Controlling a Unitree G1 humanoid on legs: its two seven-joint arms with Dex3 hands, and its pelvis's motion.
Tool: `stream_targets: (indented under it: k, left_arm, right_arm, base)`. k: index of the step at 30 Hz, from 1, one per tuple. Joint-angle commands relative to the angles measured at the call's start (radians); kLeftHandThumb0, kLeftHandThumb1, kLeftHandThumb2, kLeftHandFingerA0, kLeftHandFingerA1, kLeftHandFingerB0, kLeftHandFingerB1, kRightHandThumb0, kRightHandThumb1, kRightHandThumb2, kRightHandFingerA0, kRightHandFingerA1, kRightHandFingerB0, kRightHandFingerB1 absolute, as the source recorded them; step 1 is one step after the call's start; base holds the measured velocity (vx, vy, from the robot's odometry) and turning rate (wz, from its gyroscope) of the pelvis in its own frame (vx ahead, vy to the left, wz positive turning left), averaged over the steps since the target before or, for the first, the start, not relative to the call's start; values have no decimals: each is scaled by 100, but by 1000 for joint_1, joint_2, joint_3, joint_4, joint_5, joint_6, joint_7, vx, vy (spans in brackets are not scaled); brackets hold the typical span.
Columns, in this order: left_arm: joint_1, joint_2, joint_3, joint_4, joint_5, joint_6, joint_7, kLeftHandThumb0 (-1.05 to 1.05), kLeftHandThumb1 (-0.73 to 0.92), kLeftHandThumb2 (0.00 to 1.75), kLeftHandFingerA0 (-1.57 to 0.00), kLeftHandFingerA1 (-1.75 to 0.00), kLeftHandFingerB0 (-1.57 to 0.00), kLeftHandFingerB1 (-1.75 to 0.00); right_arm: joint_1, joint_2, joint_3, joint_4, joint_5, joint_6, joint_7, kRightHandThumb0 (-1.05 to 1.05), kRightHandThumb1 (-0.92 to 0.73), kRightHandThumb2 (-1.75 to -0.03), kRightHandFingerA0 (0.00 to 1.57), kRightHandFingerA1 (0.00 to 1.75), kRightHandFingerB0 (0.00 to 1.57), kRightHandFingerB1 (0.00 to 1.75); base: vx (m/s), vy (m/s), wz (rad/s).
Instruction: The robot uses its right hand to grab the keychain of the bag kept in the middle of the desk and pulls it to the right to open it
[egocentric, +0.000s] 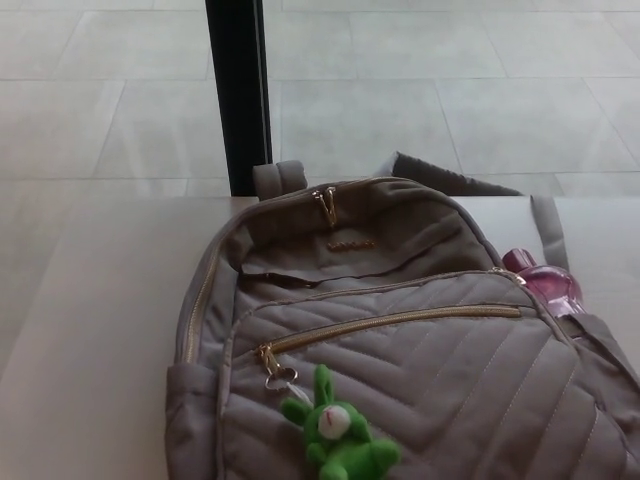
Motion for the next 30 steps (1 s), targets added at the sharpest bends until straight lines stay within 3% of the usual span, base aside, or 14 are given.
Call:
stream_targets:
  k: [1, 2, 3, 4, 5, 6, 7, 8, 9, 10, 26, 27, 29, 30]
  left_arm:
    - [-3, 10, -8, 18, -4, -6, 8, -45, 56, 57, -74, -68, -65, -49]
    - [-1, 10, -10, 18, -2, -10, 6, -46, 55, 57, -73, -66, -65, -49]
    - [0, 11, -12, 16, 0, -11, 7, -45, 56, 57, -75, -67, -69, -50]
    - [2, 11, -11, 15, -1, -12, 8, -46, 55, 57, -75, -66, -69, -50]
    - [6, 11, -8, 15, -4, -16, 5, -46, 55, 57, -75, -66, -69, -50]
    - [6, 12, -15, 16, 3, -17, 10, -47, 55, 57, -77, -70, -69, -50]
    - [6, 12, -16, 14, 5, -15, 14, -47, 55, 57, -75, -67, -66, -49]
    - [6, 12, -27, 12, 17, -17, 28, -47, 55, 57, -77, -68, -67, -49]
    - [6, 13, -28, 12, 18, -17, 29, -47, 55, 57, -77, -68, -67, -49]
    - [6, 11, -24, 10, 13, -19, 24, -45, 55, 57, -77, -72, -66, -50]
    - [8, 14, -22, 23, 6, -15, 6, -47, 55, 57, -73, -63, -63, -47]
    - [7, 14, -20, 24, 2, -12, 6, -46, 55, 57, -76, -66, -66, -49]
    - [10, 11, -23, 25, 3, -13, 7, -46, 55, 57, -76, -66, -66, -49]
    - [9, 12, -26, 29, 6, -13, 10, -45, 55, 57, -75, -64, -67, -49]
  right_arm:
    - [170, 81, 300, -924, 52, 171, 100, -80, -61, -59, 50, 57, 30, 36]
    - [179, 88, 326, -954, 40, 165, 104, -80, -47, -89, 44, 60, 27, 49]
    - [187, 92, 352, -976, 27, 153, 113, -77, -46, -88, 51, 65, 28, 49]
    - [204, 94, 401, -1008, -20, 136, 133, -83, -59, -60, 52, 60, 33, 41]
    - [220, 92, 443, -1033, -73, 129, 148, -83, -59, -60, 52, 60, 33, 41]
    - [224, 94, 483, -1026, -140, 89, 166, -85, -50, -75, 51, 61, 29, 43]
    - [228, 94, 519, -1021, -189, 68, 185, -89, -55, -93, 50, 64, 25, 47]
    - [231, 91, 547, -1019, -231, 61, 199, -90, -56, -95, 50, 65, 25, 47]
    - [233, 91, 550, -1021, -236, 63, 200, -90, -56, -95, 50, 65, 25, 47]
    - [233, 92, 578, -1018, -269, 66, 208, -83, -67, -60, 55, 64, 30, 40]
    - [275, 23, 722, -1098, -391, 154, 267, -90, -71, -62, 55, 78, 31, 53]
    - [276, 25, 727, -1105, -392, 157, 263, -87, -53, -98, 57, 77, 29, 57]
    - [289, 19, 729, -1119, -395, 168, 260, -87, -53, -98, 57, 77, 29, 57]
    - [286, 11, 732, -1128, -399, 180, 268, -89, -70, -61, 60, 78, 35, 53]
  base:
    - [0, 0, 0]
    - [0, 0, 0]
    - [0, 0, 0]
    - [0, 0, 0]
    - [0, 0, 0]
    - [0, 0, 0]
    - [0, 0, 0]
    - [0, 0, 0]
    - [0, 0, 0]
    - [0, 0, 0]
    - [0, 0, 0]
    - [0, 0, 0]
    - [0, 0, 0]
    - [0, 0, 0]
